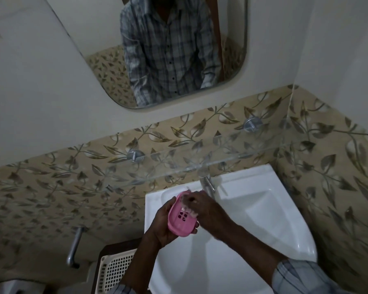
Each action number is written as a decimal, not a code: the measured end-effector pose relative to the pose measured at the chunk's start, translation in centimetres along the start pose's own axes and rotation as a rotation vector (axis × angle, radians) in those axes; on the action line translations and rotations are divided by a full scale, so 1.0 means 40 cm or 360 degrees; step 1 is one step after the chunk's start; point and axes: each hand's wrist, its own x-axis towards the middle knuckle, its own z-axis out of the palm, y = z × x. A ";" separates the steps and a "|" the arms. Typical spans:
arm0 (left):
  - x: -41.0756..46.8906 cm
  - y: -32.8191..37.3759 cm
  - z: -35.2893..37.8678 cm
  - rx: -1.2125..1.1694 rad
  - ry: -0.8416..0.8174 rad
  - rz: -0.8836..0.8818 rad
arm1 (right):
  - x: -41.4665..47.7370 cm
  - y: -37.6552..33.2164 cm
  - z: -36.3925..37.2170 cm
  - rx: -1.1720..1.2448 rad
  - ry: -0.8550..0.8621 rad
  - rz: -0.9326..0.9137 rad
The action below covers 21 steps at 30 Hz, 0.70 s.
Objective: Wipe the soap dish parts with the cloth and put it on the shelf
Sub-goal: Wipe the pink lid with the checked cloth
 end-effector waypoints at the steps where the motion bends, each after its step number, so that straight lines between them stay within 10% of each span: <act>1: 0.000 0.003 0.001 0.0032 -0.0008 0.0002 | 0.005 -0.002 -0.007 -0.0042 0.0034 -0.0012; 11: 0.001 0.011 0.001 0.0082 0.0143 0.0007 | -0.005 -0.020 0.003 -0.0198 0.0120 -0.0627; 15: -0.001 0.007 -0.001 0.0255 0.0146 -0.0050 | -0.007 0.005 0.004 0.0071 0.0167 -0.0072; 21: -0.004 0.008 0.018 0.0284 0.0135 -0.0042 | -0.001 0.025 0.001 -0.0020 0.0103 -0.0097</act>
